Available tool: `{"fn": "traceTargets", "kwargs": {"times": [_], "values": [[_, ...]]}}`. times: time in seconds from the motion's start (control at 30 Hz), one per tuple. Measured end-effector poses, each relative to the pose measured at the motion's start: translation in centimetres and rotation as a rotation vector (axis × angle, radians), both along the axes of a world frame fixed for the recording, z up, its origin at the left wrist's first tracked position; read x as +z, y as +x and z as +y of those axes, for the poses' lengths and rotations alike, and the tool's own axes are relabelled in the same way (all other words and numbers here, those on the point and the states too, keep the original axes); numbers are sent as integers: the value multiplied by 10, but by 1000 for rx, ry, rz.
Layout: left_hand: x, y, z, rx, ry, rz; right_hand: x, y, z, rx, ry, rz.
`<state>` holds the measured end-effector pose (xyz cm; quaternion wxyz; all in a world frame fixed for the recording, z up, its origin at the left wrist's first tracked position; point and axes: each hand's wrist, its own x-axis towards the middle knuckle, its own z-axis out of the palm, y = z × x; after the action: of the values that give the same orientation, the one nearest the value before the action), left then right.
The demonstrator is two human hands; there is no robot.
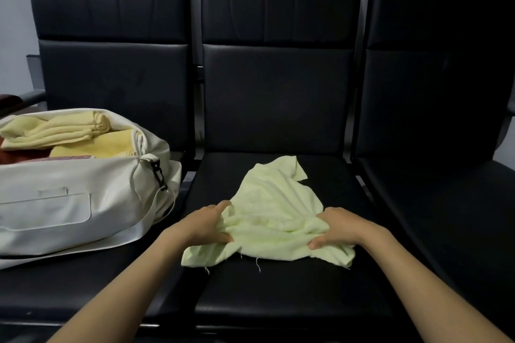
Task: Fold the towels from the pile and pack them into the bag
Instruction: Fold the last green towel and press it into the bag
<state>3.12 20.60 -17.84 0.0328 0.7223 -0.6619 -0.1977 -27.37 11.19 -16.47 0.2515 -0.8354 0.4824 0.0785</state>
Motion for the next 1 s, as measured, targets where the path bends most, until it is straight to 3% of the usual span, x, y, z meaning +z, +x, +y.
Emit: {"fn": "traceTargets", "kwargs": {"times": [0.13,0.23,0.3,0.37,0.43,0.53,0.77,0.9,0.93,1.0], "values": [[3,-2,4,126,104,58,1,-3,-4,25,-61,49],[9,-3,0,294,56,295,4,-8,-5,0,15,43],[6,4,-6,360,-56,228,8,-9,-4,-67,61,-14],[-2,10,-11,366,-134,108,10,-5,-4,-209,109,-206],[-9,9,-18,386,-160,146,4,1,-11,-376,57,-352],[-8,-1,-27,399,-177,199,-15,12,-23,-480,-168,-226],[-12,-19,-46,406,-41,405,-35,33,-36,-578,-218,-220],[-16,-36,-54,319,-45,157,-39,36,-37,-564,-242,-245],[-15,-40,-55,319,-86,140,-39,35,-37,-549,-245,-269],[-8,-41,-55,443,-199,287,-40,32,-38,-534,-263,-327]]}}
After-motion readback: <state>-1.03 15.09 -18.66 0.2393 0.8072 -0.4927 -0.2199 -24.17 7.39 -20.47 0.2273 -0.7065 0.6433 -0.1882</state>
